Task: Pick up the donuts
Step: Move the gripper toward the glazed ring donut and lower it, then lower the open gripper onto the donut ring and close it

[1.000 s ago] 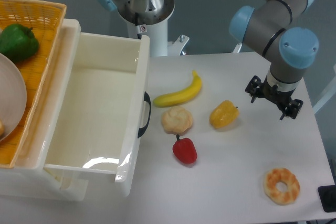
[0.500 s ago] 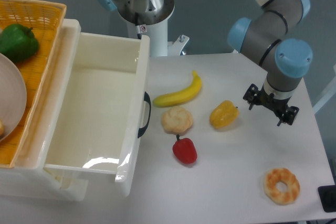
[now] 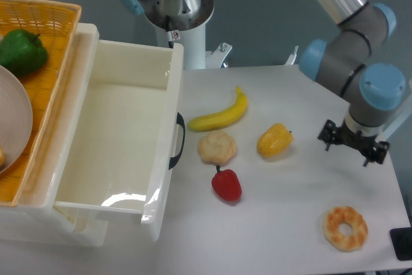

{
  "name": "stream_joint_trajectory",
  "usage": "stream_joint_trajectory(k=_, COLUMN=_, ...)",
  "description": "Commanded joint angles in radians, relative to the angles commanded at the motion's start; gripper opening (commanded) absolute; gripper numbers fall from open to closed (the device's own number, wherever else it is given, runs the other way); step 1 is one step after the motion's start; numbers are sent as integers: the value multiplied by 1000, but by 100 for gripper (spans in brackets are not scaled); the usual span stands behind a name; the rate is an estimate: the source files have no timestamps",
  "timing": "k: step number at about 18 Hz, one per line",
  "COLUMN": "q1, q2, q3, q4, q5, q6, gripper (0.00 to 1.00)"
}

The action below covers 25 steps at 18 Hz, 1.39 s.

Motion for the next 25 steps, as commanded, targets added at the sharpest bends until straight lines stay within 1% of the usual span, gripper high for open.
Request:
stream_joint_trajectory(k=4, q1=0, q2=-26, q3=25, q4=64, q5=-89, q6=-253, gripper=100)
stream_joint_trajectory(k=6, q1=0, q2=-35, q3=26, q4=78, q5=-114, q6=-337, gripper=100)
stream_joint_trajectory(k=11, q1=0, q2=-83, q3=92, q4=89, q5=-117, q6=-567, gripper=100)
stream_joint_trajectory(k=13, q1=0, q2=-95, q3=92, q4=127, q5=-117, q6=-667, gripper=100)
stream_joint_trajectory(k=14, q1=-2, q2=-107, q3=94, q4=152, q5=-117, q6=-739, gripper=100)
stream_joint_trajectory(k=17, q1=-5, q2=-129, q3=104, q4=179, q5=-115, q6=-877, gripper=100)
stream_joint_trajectory(k=20, q1=-9, q2=-146, q3=118, q4=181, q5=-111, q6=-959, gripper=100)
stream_joint_trajectory(k=25, q1=-18, q2=-163, q3=117, q4=181, q5=-111, q6=-967, gripper=100)
